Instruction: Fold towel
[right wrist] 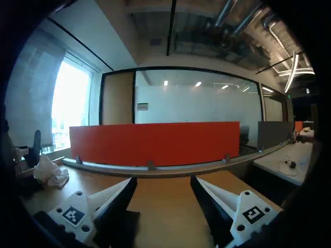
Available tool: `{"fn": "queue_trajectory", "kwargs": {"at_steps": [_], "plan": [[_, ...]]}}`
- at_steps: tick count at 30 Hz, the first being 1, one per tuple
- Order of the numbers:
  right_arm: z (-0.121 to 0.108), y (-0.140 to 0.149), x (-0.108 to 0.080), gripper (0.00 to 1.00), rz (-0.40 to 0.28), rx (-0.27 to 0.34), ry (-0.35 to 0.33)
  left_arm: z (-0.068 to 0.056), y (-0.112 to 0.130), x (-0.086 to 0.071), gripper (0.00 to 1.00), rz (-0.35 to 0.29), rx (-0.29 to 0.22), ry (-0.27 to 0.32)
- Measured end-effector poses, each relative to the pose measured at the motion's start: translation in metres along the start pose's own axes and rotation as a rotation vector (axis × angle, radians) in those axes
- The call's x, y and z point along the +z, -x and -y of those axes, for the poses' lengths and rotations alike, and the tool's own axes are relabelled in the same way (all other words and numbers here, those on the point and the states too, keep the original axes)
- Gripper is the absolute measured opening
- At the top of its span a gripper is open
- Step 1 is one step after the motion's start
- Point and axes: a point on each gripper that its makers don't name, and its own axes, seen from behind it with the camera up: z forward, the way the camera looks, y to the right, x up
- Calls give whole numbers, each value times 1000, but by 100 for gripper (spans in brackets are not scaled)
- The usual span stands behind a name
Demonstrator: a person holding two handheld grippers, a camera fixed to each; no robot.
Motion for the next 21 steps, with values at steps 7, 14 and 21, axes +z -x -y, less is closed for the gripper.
{"fn": "queue_trajectory", "kwargs": {"at_steps": [7,14,21], "plan": [[3,-19,-2,100,14,2,-5,-3,-8,-1,80,20,10,10],[13,-28,-1,100,46,-24,-55,-11,-8,1,80,58,33,58],[39,-34,-7,100,81,-95,-171,-24,-11,-1,80,98,67,134]]}}
